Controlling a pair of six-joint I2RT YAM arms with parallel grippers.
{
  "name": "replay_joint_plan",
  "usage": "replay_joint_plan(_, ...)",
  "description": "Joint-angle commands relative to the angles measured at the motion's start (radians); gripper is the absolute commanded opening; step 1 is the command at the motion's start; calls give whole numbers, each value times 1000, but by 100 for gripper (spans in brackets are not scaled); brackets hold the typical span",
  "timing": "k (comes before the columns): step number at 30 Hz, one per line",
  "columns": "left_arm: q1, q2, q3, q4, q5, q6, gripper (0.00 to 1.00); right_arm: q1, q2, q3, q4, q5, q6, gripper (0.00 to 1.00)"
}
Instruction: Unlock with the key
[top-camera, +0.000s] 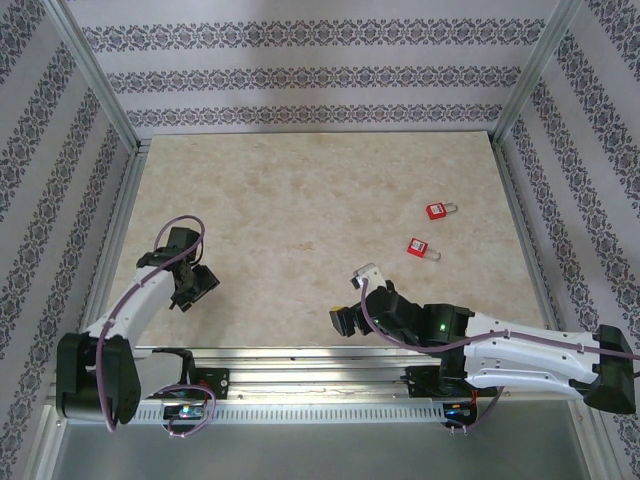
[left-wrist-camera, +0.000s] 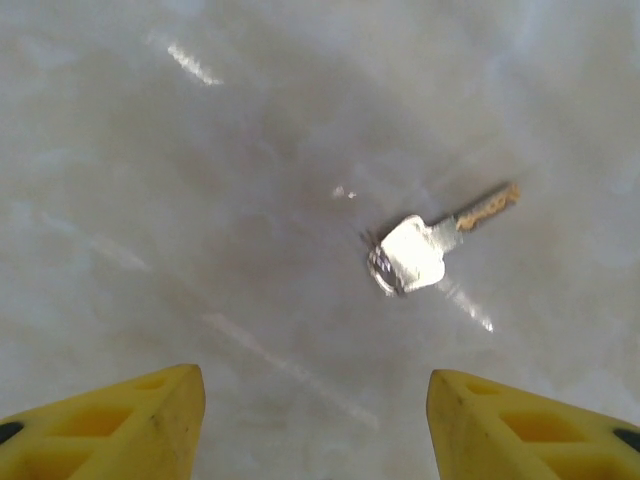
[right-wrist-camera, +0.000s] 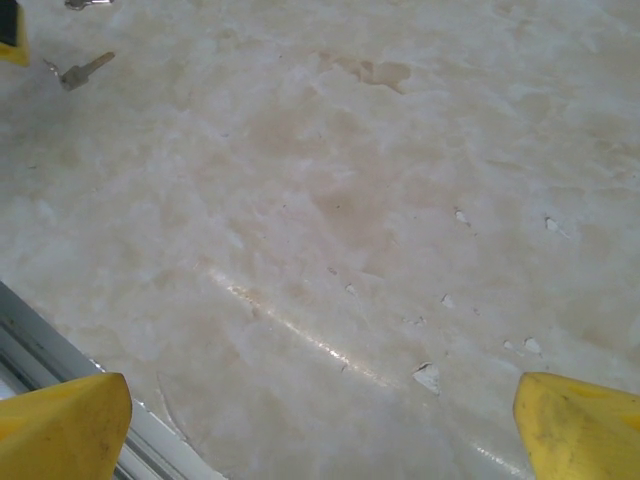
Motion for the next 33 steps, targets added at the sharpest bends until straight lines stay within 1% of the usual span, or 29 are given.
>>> replay_joint_plan(1,33,54,8,92,30,8,58,26,-20,-23,12,33,34,98)
replay_joint_plan(5,41,96,28,132,44,14,55,60,-6,-36,39,45,46,98)
replay_joint_plan(11,48,154,44,170,69,5,50,97,67,-16,56,62,48,98)
replay_joint_plan(16,50,196,54,172,71,13,44,114,96,-1,49,76,47,98)
replay_joint_plan(21,51,211,32,205,80,20,33,117,75,-16,53,101,55,98)
replay_joint_plan(26,50,220,-1,260,113,50,18,114,56,-17,85,115,51,98)
replay_joint_plan(30,51,225,-30,281,131,81,8,95,73,6,118,96,49,98)
replay_joint_plan(32,50,223,-41,280,130,98,0,73,85,21,135,70,49,98)
replay_joint_plan(33,50,218,-44,277,132,106,0,58,92,29,144,53,48,98)
